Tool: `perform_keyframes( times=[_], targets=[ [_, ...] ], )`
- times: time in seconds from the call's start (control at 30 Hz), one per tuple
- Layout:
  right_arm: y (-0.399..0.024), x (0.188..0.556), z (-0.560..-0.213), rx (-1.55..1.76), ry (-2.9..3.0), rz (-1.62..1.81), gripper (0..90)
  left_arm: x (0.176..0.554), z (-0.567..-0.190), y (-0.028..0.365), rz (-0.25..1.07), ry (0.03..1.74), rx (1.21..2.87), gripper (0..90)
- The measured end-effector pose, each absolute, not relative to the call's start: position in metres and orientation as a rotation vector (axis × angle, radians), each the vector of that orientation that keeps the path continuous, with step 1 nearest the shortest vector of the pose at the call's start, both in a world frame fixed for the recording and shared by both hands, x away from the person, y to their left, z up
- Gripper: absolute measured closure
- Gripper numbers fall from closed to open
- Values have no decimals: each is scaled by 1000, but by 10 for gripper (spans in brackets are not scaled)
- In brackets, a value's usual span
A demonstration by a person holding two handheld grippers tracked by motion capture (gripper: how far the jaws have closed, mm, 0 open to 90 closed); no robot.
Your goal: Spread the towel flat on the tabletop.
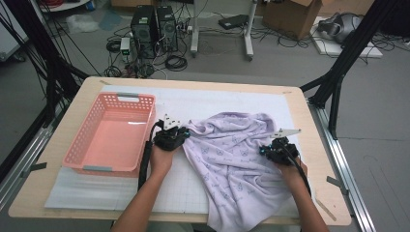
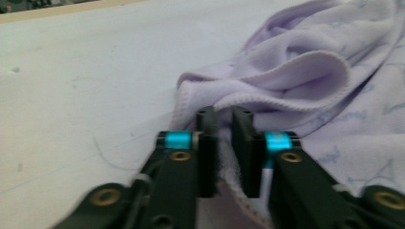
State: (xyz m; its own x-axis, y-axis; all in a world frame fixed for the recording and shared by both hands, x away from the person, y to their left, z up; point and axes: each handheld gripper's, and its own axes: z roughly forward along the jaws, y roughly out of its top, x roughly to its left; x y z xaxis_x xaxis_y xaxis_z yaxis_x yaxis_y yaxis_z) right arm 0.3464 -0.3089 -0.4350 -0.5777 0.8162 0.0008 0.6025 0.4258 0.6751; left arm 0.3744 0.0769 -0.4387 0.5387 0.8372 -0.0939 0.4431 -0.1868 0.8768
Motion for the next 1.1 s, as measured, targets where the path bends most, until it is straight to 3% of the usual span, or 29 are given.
perform_keyframes(
  times=[0.03,0.13,0.4,0.53,0.63,0.87,0.97,1.03,1.1],
  targets=[
    [-311,352,-434,1237,2311,914,861,374,-438,76,500,1058,1800,658],
    [-321,366,-430,1321,2176,910,862,369,-434,72,468,1012,1794,500],
    [-351,382,-420,1542,1859,811,850,348,-431,62,383,900,1821,437],
    [-352,372,-418,1538,1893,921,663,336,-438,56,317,864,1880,395],
    [-349,360,-412,1501,1936,991,609,333,-441,50,284,876,1950,344],
    [-343,325,-401,1376,2004,1071,597,329,-449,31,235,866,2023,344],
    [-345,314,-404,1361,2022,1105,594,322,-451,20,341,815,2090,347],
    [-346,309,-407,1358,2034,1105,591,315,-451,14,428,765,2121,456],
    [-345,305,-411,1358,2044,1121,586,309,-450,8,459,696,2152,709]
  ],
)
